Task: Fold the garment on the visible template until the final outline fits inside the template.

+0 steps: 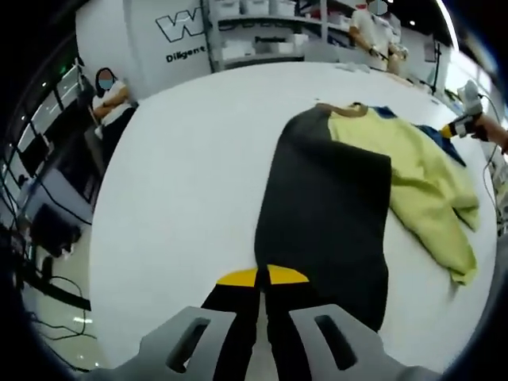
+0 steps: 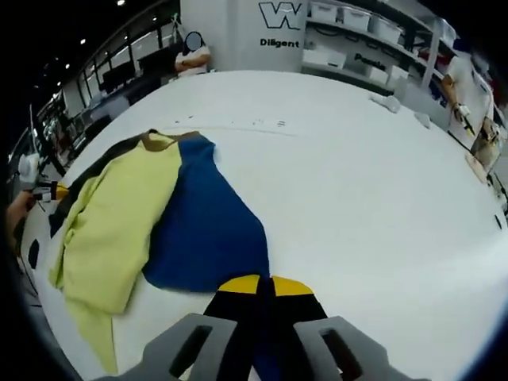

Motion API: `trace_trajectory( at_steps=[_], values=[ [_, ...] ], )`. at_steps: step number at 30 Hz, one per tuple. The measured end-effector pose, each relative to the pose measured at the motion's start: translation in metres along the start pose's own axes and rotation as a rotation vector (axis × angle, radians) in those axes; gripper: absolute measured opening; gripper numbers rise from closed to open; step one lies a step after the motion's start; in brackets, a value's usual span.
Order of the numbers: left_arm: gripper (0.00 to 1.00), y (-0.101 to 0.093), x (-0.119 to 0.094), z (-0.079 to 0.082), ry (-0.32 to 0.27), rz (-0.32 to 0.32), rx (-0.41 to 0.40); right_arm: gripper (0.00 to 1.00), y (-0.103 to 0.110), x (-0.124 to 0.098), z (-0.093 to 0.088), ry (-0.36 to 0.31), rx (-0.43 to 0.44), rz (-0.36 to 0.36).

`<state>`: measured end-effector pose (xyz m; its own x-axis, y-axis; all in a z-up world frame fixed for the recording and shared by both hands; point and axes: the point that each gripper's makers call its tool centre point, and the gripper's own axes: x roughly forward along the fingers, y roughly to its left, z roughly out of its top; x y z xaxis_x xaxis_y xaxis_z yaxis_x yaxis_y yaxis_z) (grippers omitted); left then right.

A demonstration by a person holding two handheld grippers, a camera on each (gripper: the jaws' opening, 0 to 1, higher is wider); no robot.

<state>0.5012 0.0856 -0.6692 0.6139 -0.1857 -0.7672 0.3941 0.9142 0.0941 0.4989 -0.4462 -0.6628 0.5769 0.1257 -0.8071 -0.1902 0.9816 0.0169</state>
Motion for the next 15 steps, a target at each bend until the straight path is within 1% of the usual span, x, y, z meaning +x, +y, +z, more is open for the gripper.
trace_trajectory(
  at_steps=[2, 6, 11, 15],
  values=[
    [0.02, 0.007, 0.002, 0.001, 0.006, 0.014, -0.002, 0.00, -0.007, 0.001, 0.004, -0.005, 0.021, -0.011],
    [0.02, 0.018, 0.003, 0.000, 0.028, 0.042, 0.003, 0.00, -0.022, 0.001, 0.008, 0.007, 0.013, -0.050],
    [0.02, 0.031, 0.006, 0.003, 0.049, 0.079, 0.017, 0.00, -0.036, 0.000, 0.013, 0.013, 0.001, -0.080],
    [0.02, 0.038, 0.010, 0.007, 0.066, 0.099, 0.081, 0.00, -0.043, 0.002, 0.015, 0.014, -0.011, -0.095]
  ],
)
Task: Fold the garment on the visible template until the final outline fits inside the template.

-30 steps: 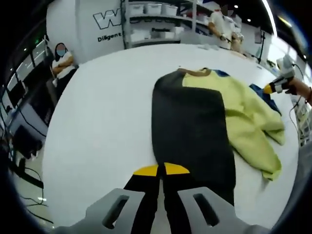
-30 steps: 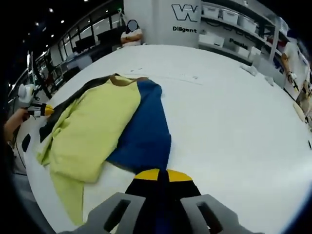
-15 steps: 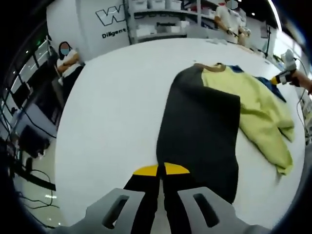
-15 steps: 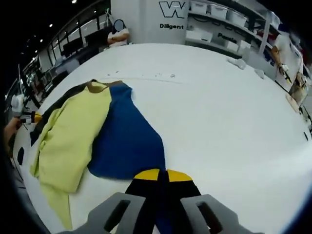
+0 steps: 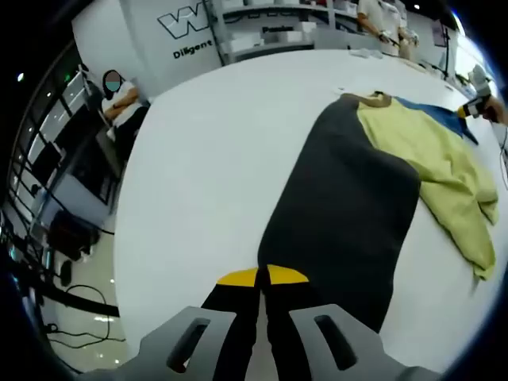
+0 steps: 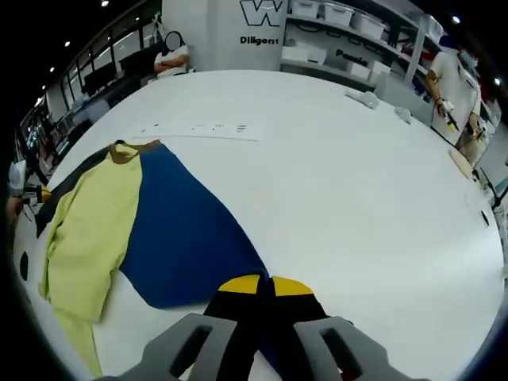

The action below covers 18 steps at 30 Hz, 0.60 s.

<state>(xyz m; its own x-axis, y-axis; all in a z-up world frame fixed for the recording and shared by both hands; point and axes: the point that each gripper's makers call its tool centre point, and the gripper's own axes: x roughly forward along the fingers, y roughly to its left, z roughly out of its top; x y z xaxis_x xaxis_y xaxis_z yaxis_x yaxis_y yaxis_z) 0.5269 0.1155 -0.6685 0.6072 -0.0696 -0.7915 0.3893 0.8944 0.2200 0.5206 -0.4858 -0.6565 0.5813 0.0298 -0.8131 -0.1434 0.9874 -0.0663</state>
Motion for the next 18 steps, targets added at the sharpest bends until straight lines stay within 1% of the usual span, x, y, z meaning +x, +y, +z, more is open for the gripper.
trace_trajectory(
  at_steps=[4, 7, 12, 18],
  values=[
    [0.02, 0.004, 0.002, 0.003, 0.015, 0.009, 0.025, 0.00, -0.003, 0.004, 0.001, 0.010, 0.005, -0.008],
    [0.02, 0.011, 0.004, 0.003, 0.031, 0.030, 0.050, 0.00, -0.004, 0.006, 0.002, 0.012, -0.013, -0.014],
    [0.02, 0.022, 0.008, 0.005, 0.045, 0.053, 0.037, 0.00, -0.010, 0.008, 0.005, 0.009, 0.007, -0.018],
    [0.02, 0.033, 0.015, 0.010, 0.053, 0.071, 0.052, 0.00, -0.014, 0.012, 0.008, 0.011, 0.010, -0.027]
  ],
)
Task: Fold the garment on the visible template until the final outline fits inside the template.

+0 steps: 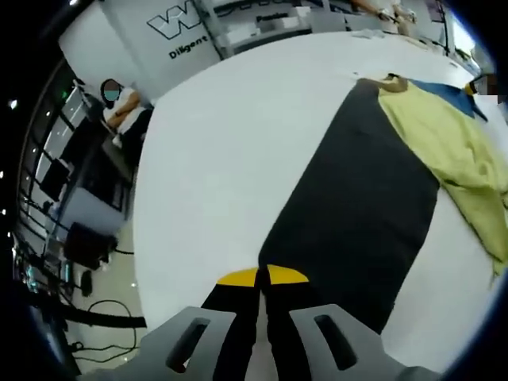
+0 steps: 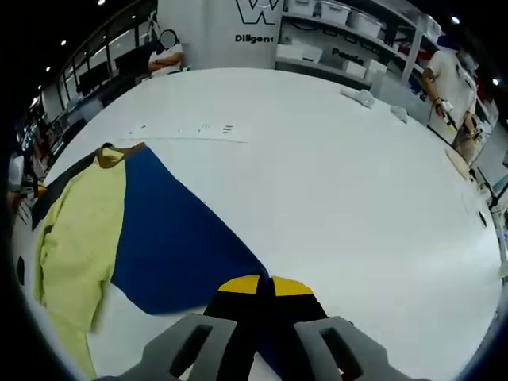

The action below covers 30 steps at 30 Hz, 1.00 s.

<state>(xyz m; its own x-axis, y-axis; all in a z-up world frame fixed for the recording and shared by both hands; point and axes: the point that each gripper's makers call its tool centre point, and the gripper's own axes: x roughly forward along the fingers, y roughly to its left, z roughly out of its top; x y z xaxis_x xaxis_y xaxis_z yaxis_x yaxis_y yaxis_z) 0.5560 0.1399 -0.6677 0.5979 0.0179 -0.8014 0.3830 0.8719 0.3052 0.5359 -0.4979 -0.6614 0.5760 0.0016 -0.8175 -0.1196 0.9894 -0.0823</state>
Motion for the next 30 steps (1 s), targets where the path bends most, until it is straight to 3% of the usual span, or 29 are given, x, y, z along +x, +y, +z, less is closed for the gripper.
trace_trajectory(
  at_steps=[8, 11, 13, 20, 24, 26, 30],
  values=[
    [0.02, 0.016, 0.007, 0.002, 0.010, 0.010, -0.005, 0.00, -0.004, 0.002, 0.002, 0.007, -0.006, -0.004],
    [0.02, 0.023, 0.006, -0.001, 0.026, 0.058, 0.045, 0.00, -0.005, 0.003, 0.000, 0.014, -0.001, -0.008],
    [0.03, 0.020, 0.007, -0.001, 0.017, 0.050, 0.070, 0.00, -0.004, 0.004, -0.001, 0.020, 0.006, -0.013],
    [0.11, 0.020, 0.003, 0.000, 0.011, 0.066, 0.004, 0.01, -0.003, -0.002, 0.007, -0.043, 0.064, -0.019],
    [0.24, 0.015, -0.003, 0.001, -0.021, 0.040, -0.079, 0.12, 0.001, -0.008, 0.012, -0.090, 0.115, 0.013],
    [0.34, 0.013, -0.006, 0.000, -0.030, 0.029, -0.107, 0.20, 0.007, -0.012, 0.020, -0.152, 0.219, 0.049],
    [0.47, 0.004, -0.017, -0.001, -0.050, -0.006, -0.158, 0.45, 0.029, -0.021, 0.020, -0.167, 0.294, 0.150]
  ],
)
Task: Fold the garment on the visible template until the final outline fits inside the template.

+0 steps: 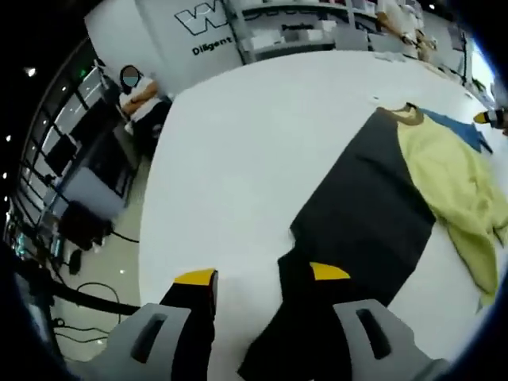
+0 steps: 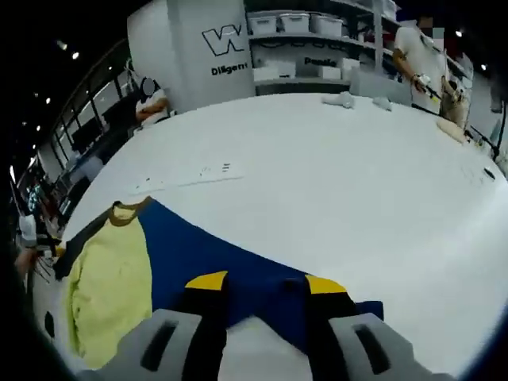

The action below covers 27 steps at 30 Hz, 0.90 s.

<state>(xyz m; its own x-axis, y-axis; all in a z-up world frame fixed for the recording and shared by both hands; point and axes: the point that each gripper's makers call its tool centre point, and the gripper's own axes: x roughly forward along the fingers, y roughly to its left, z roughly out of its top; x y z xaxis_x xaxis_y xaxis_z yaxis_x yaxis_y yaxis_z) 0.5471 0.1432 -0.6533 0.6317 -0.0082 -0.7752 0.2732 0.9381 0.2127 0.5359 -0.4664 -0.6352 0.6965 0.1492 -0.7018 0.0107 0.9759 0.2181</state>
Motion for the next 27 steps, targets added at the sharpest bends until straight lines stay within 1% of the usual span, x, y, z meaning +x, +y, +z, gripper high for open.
trace_trajectory(
  at_steps=[2, 4, 5, 6, 8, 9, 11, 13, 14, 16, 18, 20, 23, 24, 26, 27],
  values=[
    [0.56, -0.008, -0.005, -0.002, 0.001, -0.023, -0.015, 0.51, 0.008, -0.004, -0.004, -0.003, -0.021, 0.009],
    [0.62, -0.016, -0.009, -0.001, -0.019, -0.044, -0.016, 0.52, 0.020, -0.008, -0.011, 0.005, -0.055, 0.029],
    [0.64, -0.021, -0.012, -0.003, -0.025, -0.052, -0.016, 0.53, 0.027, -0.010, -0.016, 0.015, -0.079, 0.044],
    [0.66, -0.024, -0.014, -0.004, -0.027, -0.059, -0.014, 0.55, 0.032, -0.012, -0.018, 0.011, -0.087, 0.052],
    [0.70, -0.029, -0.017, -0.005, -0.034, -0.067, -0.015, 0.59, 0.045, -0.016, -0.027, 0.024, -0.102, 0.085],
    [0.72, -0.035, -0.023, -0.007, -0.035, -0.078, -0.015, 0.60, 0.051, -0.018, -0.031, 0.028, -0.109, 0.099],
    [0.76, -0.046, -0.032, -0.005, -0.062, -0.106, -0.008, 0.61, 0.061, -0.022, -0.036, 0.032, -0.127, 0.127],
    [0.78, -0.055, -0.041, -0.003, -0.091, -0.125, 0.002, 0.62, 0.072, -0.027, -0.042, 0.036, -0.144, 0.156],
    [0.79, -0.058, -0.044, -0.004, -0.088, -0.127, 0.012, 0.63, 0.077, -0.029, -0.045, 0.048, -0.160, 0.171],
    [0.80, -0.061, -0.053, -0.004, -0.097, -0.122, 0.036, 0.65, 0.084, -0.034, -0.048, 0.049, -0.184, 0.186],
    [0.81, -0.066, -0.061, -0.003, -0.120, -0.131, 0.036, 0.68, 0.091, -0.039, -0.053, 0.061, -0.207, 0.203],
    [0.83, -0.074, -0.069, -0.005, -0.129, -0.149, 0.041, 0.71, 0.100, -0.045, -0.059, 0.069, -0.222, 0.233],
    [0.86, -0.088, -0.082, -0.007, -0.166, -0.169, 0.044, 0.75, 0.115, -0.054, -0.070, 0.085, -0.244, 0.275],
    [0.86, -0.092, -0.086, -0.009, -0.169, -0.172, 0.046, 0.76, 0.118, -0.057, -0.073, 0.087, -0.250, 0.284],
    [0.86, -0.102, -0.093, -0.010, -0.193, -0.176, 0.087, 0.78, 0.126, -0.063, -0.080, 0.093, -0.271, 0.305],
    [0.86, -0.105, -0.095, -0.012, -0.193, -0.173, 0.098, 0.78, 0.129, -0.065, -0.082, 0.092, -0.279, 0.313]
  ],
)
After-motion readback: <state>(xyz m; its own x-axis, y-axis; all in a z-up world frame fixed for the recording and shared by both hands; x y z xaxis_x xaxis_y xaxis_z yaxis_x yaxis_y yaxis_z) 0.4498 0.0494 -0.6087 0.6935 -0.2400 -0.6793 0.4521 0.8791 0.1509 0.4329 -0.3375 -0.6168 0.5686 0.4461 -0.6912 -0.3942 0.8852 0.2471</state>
